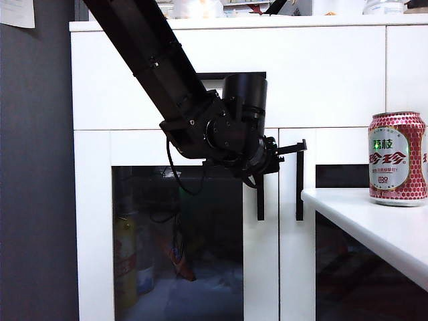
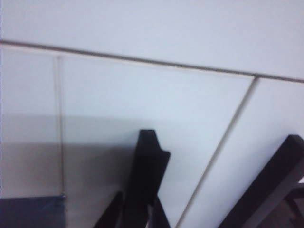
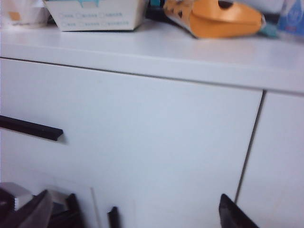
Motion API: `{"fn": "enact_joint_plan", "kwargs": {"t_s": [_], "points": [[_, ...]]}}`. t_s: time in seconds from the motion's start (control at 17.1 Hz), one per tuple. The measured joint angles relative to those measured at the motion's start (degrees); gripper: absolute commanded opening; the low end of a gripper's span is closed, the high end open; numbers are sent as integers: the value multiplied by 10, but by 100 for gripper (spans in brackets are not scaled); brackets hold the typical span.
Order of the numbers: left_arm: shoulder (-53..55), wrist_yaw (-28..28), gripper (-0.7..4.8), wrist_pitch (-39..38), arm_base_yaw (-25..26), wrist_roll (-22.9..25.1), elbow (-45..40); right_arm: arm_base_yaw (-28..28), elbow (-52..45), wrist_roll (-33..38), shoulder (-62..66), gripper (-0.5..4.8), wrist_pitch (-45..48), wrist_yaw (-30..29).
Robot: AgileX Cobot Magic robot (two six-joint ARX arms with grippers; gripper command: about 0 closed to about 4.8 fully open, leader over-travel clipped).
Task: Open the left door of the white cabinet, pick up a can of beverage from the table on the right, place it inside the cabinet, and finally close the cabinet door.
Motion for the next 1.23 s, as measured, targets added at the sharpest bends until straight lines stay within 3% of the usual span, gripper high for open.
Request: {"fn": "enact_joint_plan", "kwargs": {"t_s": [0.99, 1.23], "points": [[2, -5, -5, 30, -8, 2, -11, 0, 0, 10, -54, 479, -42, -17], [-44, -4, -5, 67, -23, 4, -104, 0, 0, 10, -54, 479, -62, -17]]}}
